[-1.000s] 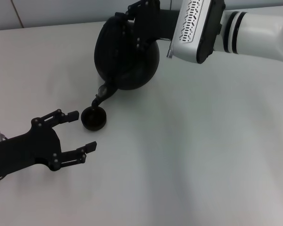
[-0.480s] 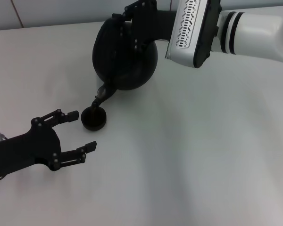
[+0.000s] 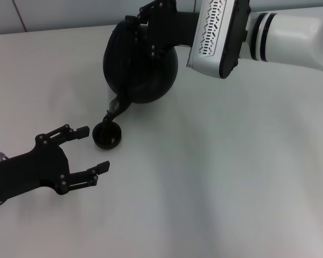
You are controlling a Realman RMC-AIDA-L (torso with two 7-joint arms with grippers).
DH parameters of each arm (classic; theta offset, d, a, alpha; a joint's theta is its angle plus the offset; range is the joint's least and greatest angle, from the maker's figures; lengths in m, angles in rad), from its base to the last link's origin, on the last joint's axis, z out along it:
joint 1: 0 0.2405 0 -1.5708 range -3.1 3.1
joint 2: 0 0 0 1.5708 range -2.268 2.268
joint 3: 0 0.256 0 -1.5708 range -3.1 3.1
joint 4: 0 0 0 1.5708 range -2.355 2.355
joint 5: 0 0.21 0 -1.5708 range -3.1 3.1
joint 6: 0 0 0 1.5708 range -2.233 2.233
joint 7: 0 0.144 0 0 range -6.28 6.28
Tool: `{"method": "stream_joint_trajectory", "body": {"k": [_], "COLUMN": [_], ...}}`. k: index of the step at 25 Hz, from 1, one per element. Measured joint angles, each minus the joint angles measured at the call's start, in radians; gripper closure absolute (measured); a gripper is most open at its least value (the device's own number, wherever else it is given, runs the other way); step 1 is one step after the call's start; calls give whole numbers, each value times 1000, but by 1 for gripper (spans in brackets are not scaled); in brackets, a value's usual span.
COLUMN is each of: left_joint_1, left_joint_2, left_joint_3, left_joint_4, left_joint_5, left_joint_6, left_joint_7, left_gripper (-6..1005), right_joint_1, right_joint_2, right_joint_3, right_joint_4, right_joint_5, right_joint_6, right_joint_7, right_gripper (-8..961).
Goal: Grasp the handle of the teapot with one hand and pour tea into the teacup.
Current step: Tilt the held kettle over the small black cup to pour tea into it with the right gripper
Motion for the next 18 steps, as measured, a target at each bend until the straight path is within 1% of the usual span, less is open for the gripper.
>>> {"method": "stream_joint_trajectory", "body": {"k": [10,15,18], "left_joint_1": [0,-3,-4], "left_joint_2": [-1,-2,-2], "left_joint_3": [0,1,0], "left_joint_4": [-2,-2,-2], "left_joint_5": [0,0,0], "left_joint_6": [-3,-4,-5], "left_joint_7": [10,10,10], "left_gripper": [140,140,140], "right_joint_1": [-6,-18,-39], "right_joint_2": [0,0,0], "right_joint_3": [-1,-1,-2], "right_joint_4": [6,22,28], "right_joint_5": [29,93,128], "right_joint_6": [0,-11,-12], "right_joint_7": [1,1,1], "right_gripper": [864,864,864]}}
